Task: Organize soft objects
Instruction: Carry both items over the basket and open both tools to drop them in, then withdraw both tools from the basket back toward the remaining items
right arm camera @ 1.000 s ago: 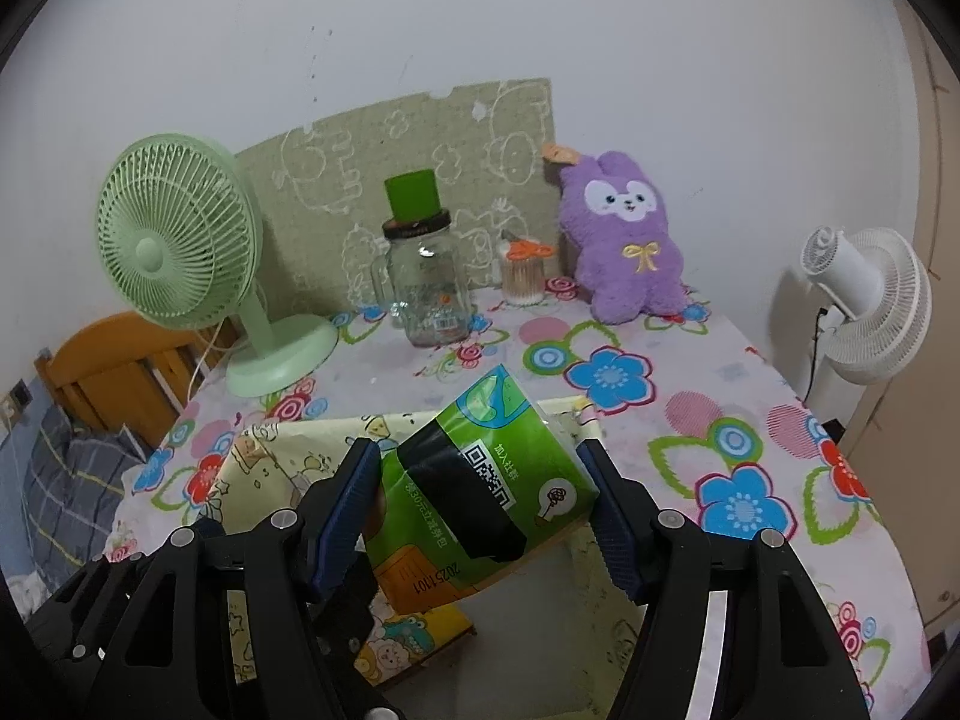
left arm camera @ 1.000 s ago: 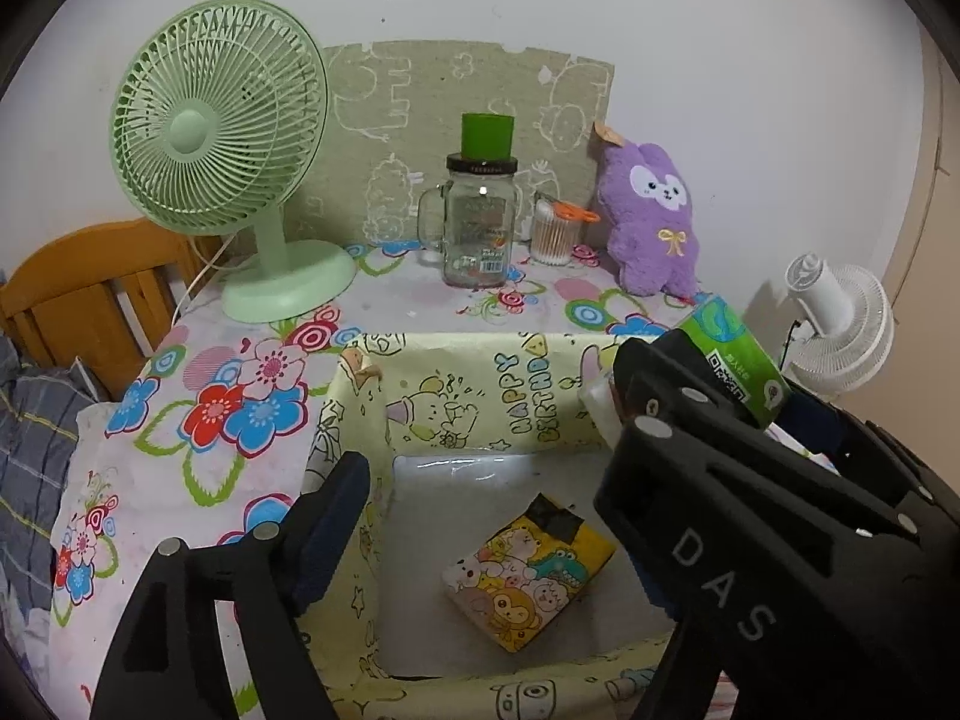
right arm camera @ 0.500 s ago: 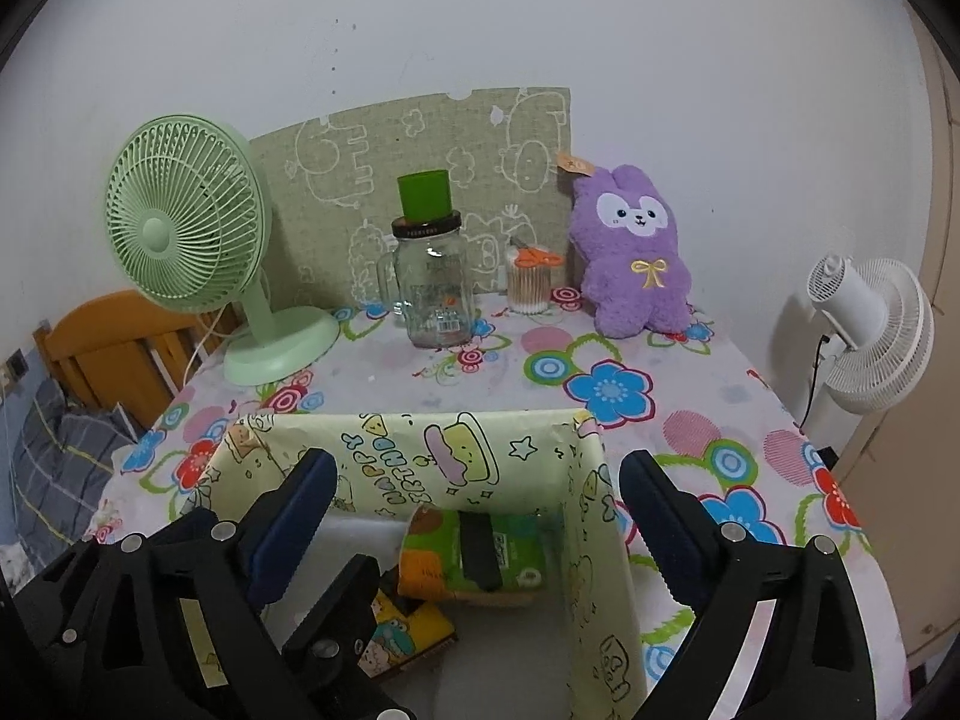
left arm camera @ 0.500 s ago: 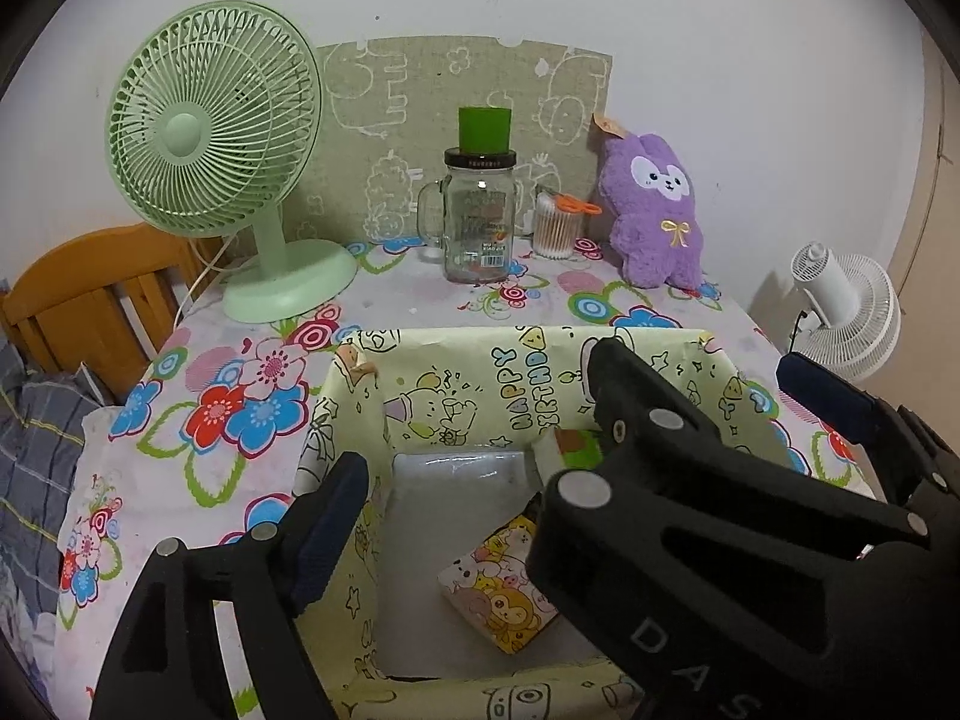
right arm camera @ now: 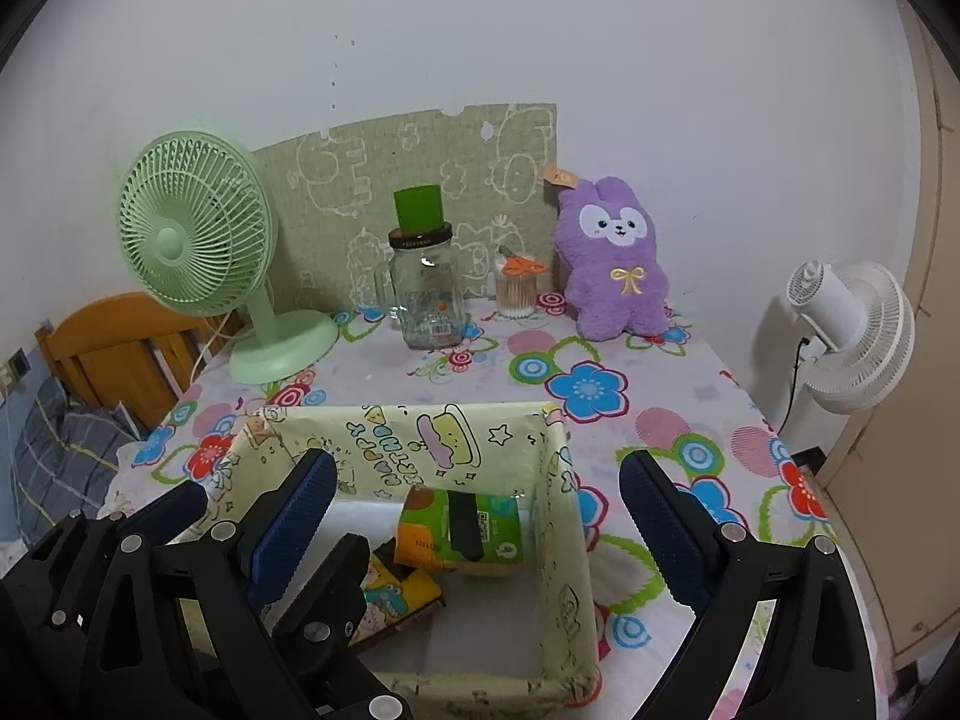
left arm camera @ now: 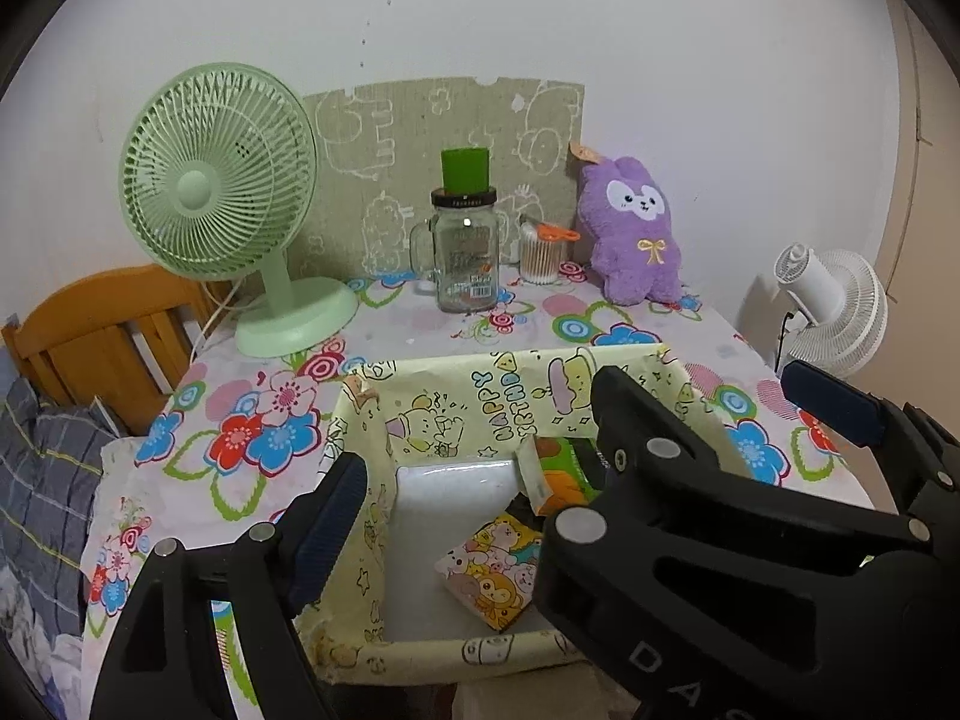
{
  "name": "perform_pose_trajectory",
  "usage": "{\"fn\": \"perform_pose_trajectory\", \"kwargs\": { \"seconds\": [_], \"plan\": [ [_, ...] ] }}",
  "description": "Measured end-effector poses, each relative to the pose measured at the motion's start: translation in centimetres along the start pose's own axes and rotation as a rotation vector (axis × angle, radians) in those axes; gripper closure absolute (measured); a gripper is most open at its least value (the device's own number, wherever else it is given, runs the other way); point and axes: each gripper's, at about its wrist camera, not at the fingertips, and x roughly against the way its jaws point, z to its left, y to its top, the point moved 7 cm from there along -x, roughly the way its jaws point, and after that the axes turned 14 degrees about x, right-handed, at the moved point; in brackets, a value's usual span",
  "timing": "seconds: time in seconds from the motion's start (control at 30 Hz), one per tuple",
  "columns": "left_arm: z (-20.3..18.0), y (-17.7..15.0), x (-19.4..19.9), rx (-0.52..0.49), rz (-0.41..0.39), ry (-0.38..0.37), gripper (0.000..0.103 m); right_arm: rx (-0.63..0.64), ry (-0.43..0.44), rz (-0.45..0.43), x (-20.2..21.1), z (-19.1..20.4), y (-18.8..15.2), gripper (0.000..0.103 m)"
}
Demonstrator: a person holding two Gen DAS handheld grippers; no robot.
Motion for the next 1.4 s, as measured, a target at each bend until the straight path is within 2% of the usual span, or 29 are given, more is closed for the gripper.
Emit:
{"fn": "perform_pose_trajectory", "kwargs": {
  "seconds": [0.27, 0.7, 1.23, 1.4],
  "plan": [
    [-0.3, 0.0, 2.7, -0.006, -0.042, -0.008, 0.014, 0.014, -0.017, -0.035, 3.1, 0.0, 0.2, 0.006],
    [-0.6, -0.9, 6.7, -0.016, -0.071, -0.030, 0.014, 0.020, -0.014, -0.074, 7.8, 0.3, -0.1, 0.006],
    [-0.7, -3.4, 10.4, -0.026, -0.104, -0.052, 0.014, 0.025, -0.026, -0.104, 12.2, 1.0, -2.1, 0.006],
    [-0.7, -4.4, 11.2, -0.022, -0.103, -0.059, 0.014, 0.017, -0.025, -0.087, 13.1, 1.0, -3.1, 0.006]
  ]
}}
